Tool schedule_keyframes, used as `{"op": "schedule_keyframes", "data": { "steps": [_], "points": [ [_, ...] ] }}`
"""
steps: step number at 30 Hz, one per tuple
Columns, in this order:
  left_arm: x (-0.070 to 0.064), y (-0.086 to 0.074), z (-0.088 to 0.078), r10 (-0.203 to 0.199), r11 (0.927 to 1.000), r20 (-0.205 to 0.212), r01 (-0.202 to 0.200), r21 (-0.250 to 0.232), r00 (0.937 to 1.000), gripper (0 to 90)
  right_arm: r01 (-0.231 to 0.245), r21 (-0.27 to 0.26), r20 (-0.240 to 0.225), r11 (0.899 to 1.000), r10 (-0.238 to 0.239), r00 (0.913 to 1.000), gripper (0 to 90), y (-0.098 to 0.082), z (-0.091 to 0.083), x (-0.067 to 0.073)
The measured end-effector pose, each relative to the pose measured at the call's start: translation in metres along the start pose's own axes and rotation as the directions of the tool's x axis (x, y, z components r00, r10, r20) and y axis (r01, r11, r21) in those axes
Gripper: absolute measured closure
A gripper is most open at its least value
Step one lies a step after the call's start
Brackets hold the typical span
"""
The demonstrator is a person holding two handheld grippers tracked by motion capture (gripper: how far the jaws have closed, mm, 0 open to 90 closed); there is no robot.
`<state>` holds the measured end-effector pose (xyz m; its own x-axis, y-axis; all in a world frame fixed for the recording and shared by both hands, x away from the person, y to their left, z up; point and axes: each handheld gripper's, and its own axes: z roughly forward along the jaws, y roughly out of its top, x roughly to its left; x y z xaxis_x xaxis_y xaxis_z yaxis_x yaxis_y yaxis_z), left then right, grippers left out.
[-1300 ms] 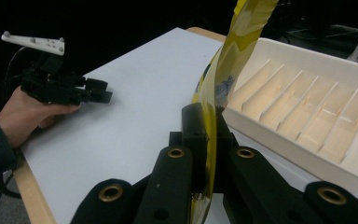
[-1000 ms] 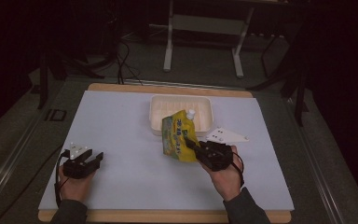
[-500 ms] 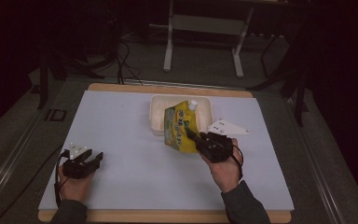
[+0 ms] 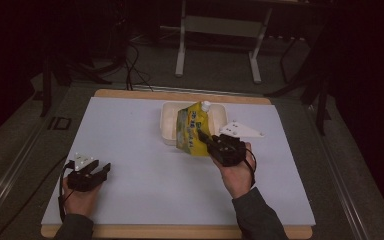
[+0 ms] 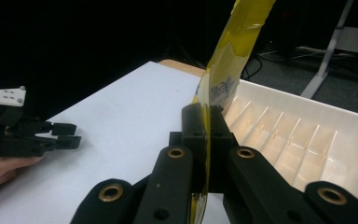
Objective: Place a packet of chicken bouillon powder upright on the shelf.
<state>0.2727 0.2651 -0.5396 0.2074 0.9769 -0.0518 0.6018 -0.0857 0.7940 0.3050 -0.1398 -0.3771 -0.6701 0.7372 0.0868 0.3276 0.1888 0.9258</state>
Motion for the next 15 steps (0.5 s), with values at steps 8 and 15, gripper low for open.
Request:
{"op": "schedule_keyframes", "data": {
  "steps": [8,15],
  "points": [
    [0.000,0.000,0.000,-0.001,1.0000,0.001,0.001,-0.001,1.0000,51.5,-0.003,-0.009,0.026,1.000,0.004,0.9996,90.0,0.006,0.009,-0.004],
    [0.000,0.000,0.000,0.000,1.0000,0.001,0.000,-0.001,1.0000,51.6,-0.004,-0.014,0.053,1.000,0.004,0.9986,90.0,0.007,0.014,-0.008]
  ]
}}
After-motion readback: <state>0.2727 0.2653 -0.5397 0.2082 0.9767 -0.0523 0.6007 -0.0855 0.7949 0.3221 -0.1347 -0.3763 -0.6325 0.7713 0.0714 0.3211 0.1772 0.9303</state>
